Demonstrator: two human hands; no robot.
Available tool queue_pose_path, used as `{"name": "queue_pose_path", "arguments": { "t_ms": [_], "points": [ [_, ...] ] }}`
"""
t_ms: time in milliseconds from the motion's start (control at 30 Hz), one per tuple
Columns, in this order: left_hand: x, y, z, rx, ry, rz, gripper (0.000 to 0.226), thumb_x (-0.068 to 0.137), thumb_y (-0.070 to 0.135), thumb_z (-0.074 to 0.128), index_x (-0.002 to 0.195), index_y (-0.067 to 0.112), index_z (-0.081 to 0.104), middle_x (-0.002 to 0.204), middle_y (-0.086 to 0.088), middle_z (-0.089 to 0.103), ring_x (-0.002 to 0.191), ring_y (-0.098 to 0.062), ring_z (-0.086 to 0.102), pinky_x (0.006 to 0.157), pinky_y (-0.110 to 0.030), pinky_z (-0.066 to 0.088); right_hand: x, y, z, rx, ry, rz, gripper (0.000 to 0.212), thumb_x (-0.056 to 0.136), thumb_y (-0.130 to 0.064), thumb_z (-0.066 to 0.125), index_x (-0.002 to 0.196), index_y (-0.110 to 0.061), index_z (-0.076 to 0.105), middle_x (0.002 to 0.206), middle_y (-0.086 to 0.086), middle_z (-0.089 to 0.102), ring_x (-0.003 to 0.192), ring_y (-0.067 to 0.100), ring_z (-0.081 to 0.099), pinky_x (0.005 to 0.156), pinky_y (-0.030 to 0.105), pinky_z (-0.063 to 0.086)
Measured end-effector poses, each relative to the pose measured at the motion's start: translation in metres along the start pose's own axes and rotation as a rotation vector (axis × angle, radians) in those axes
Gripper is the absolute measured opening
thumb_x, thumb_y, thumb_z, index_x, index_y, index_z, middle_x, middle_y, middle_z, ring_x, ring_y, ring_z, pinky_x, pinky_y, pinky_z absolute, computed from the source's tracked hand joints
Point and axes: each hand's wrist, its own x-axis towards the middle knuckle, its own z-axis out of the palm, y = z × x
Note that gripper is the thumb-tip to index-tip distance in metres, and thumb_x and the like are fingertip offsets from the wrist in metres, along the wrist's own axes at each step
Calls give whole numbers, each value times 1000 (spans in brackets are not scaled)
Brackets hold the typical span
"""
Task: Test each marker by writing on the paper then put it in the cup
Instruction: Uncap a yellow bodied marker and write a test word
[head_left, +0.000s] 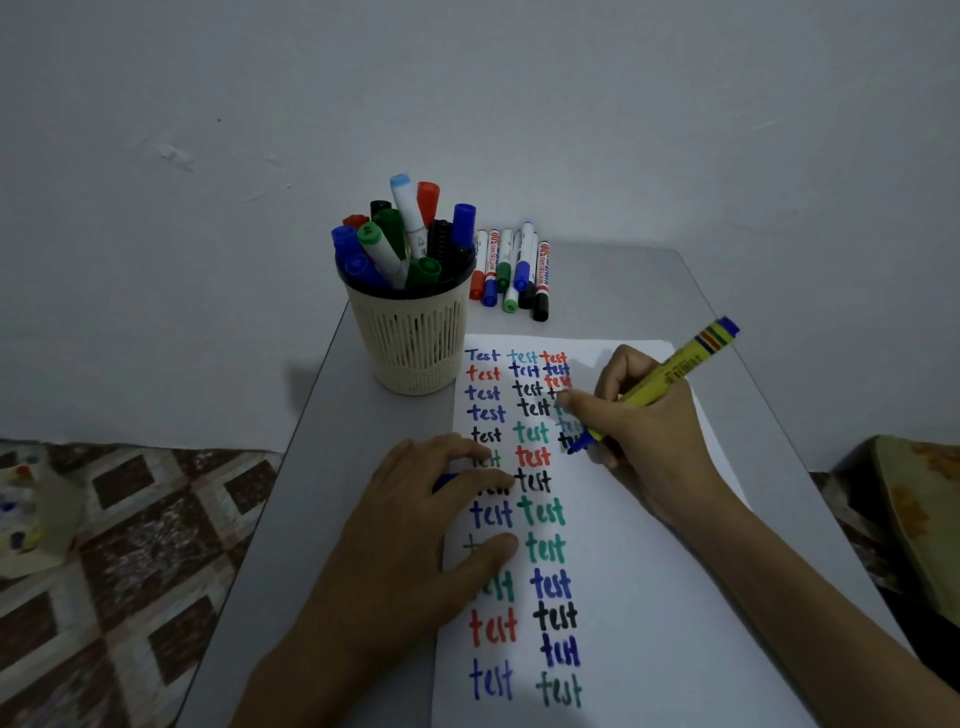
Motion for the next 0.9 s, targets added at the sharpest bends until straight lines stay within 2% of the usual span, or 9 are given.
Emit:
{"name": "queue_pose_path", "arguments": {
  "t_ms": [200,267,367,600,767,900],
  "points": [
    [1,1,0,8,0,4,45,82,58,49,118,35,58,127,19,44,118,8,31,106,-41,36,-4,0,5,-53,-36,-44,28,78,20,61,66,2,43,45,2,45,35,4,45,38,16,37],
    [1,0,0,5,-1,-2,45,81,59,49,119,36,58,127,20,43,119,8,30,106,-41,35,-5,0,5,-42,-54,-44,29,79,19,61,66,1,42,44,0,48,35,6,45,39,18,36],
    [1,0,0,5,1,-3,45,81,59,49,118,36,58,127,20,43,119,8,31,107,-42,35,-5,1,6,-55,-59,-49,32,78,17,63,64,0,40,46,8,43,35,17,36,40,23,33],
    [1,-1,1,2,-10,-9,45,82,59,49,119,36,58,127,19,44,121,4,33,105,-43,37,-5,4,7,-229,-58,-120,32,74,21,61,62,2,38,58,16,41,46,12,39,45,18,38],
    [1,-1,0,5,-22,-6,45,82,59,48,119,36,57,127,19,43,122,3,33,105,-42,37,-5,2,6,-131,-62,-89,30,78,20,59,64,0,41,51,9,42,38,7,40,41,19,38],
    [1,-1,0,2,-22,-13,46,82,60,47,119,36,58,128,20,43,122,3,33,106,-42,36,-4,6,6,-205,-75,-113,30,76,19,61,63,4,38,54,10,41,42,8,38,43,18,37]
  ]
}}
